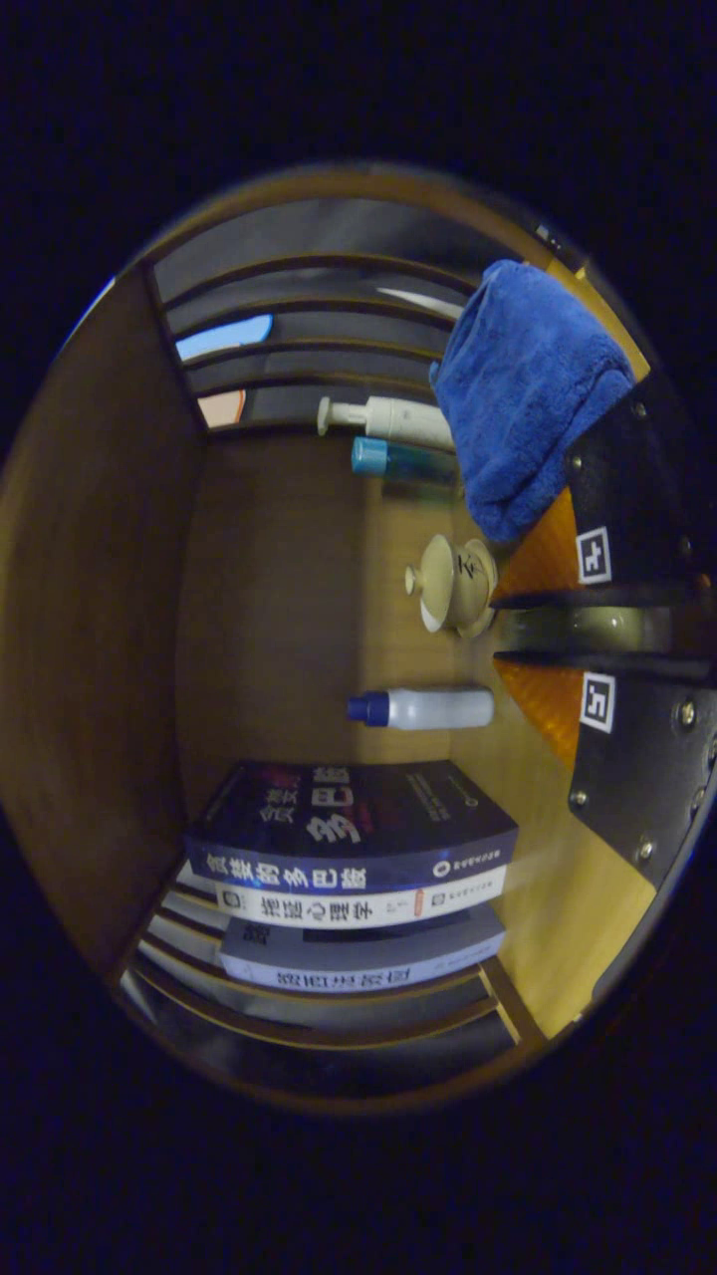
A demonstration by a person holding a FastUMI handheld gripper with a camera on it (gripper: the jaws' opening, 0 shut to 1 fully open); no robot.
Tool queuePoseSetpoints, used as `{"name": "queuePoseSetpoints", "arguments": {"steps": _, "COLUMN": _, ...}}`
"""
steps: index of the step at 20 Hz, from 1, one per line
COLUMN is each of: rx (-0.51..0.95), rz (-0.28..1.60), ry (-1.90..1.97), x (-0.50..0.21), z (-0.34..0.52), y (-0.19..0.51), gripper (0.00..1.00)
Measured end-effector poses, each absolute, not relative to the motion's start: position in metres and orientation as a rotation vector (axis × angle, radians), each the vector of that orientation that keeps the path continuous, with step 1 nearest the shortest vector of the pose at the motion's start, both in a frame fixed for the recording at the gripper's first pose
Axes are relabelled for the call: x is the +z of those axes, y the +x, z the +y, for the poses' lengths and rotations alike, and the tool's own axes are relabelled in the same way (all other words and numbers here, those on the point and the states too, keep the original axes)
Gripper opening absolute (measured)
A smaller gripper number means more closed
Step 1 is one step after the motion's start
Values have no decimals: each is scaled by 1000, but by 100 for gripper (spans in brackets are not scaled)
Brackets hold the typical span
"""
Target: Pull open the drawer, take out the items inside it, and place them on the countertop above the cabinet.
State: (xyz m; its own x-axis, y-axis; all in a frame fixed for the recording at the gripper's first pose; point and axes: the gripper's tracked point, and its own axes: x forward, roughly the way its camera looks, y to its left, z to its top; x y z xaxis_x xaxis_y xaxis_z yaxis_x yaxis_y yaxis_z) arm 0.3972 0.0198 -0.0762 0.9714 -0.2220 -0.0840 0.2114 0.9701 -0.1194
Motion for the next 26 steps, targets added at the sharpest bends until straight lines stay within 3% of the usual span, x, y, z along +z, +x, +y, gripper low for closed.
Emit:
{"name": "queuePoseSetpoints", "arguments": {"steps": 7, "rx": -248, "rz": 91, "ry": -77, "x": -41, "z": 33, "y": 341, "gripper": 98}}
{"name": "queuePoseSetpoints", "arguments": {"steps": 19, "rx": -212, "rz": 97, "ry": -24, "x": 28, "z": 48, "y": 190, "gripper": 98}}
{"name": "queuePoseSetpoints", "arguments": {"steps": 26, "rx": -176, "rz": 115, "ry": 5, "x": -4, "z": 53, "y": 104, "gripper": 98}}
